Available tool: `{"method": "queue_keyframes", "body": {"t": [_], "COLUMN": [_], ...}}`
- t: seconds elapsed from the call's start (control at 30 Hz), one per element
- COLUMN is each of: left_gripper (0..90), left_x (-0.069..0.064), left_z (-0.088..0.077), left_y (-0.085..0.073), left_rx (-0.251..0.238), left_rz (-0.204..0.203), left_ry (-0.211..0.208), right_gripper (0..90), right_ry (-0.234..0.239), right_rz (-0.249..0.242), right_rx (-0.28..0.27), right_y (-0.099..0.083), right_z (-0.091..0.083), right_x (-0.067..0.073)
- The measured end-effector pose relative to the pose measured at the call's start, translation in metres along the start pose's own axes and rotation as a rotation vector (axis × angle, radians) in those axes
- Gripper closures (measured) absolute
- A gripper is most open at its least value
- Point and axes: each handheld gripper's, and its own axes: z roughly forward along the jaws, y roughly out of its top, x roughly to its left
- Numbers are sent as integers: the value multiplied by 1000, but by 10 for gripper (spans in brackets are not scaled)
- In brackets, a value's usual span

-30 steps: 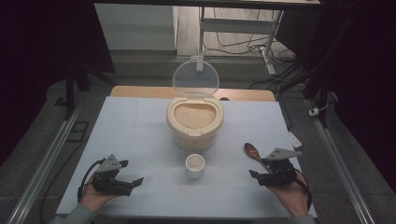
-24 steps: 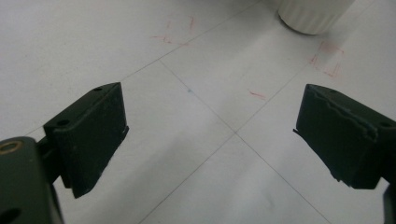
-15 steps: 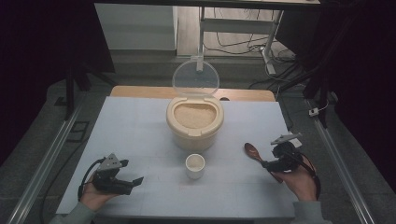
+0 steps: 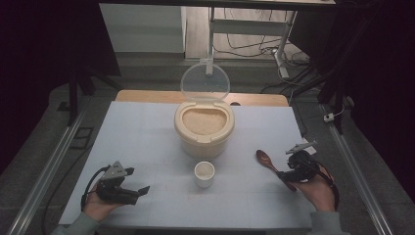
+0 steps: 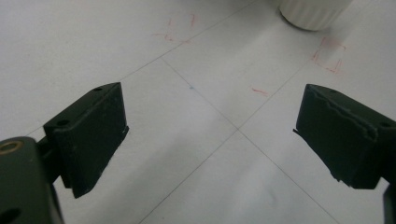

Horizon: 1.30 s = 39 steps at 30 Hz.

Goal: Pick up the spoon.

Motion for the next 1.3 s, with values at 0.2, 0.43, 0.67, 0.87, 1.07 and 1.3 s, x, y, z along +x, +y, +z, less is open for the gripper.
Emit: {"method": "queue_keyframes", "body": {"t": [0.2,0.43,0.67,0.87,1.07,1.3], "left_gripper": [87,87,87,87,88,90], "left_x": [0,0,0,0,0,0], "left_z": [0,-1,-1,-2,-2,-3], "left_y": [0,0,-1,-1,-2,-2], "left_rx": [3,4,7,7,10,12], "left_rz": [1,2,1,1,3,1], "left_ry": [1,2,2,0,0,-1], "right_gripper": [423,449,471,540,675,796], "right_ry": [12,18,22,20,26,57], "right_rz": [-6,-16,-33,-41,-56,-49], "right_rx": [26,69,111,147,169,175], "right_y": [0,1,4,4,7,10], "right_z": [5,9,16,24,32,35], "right_x": [-2,-3,-2,-2,1,-1]}}
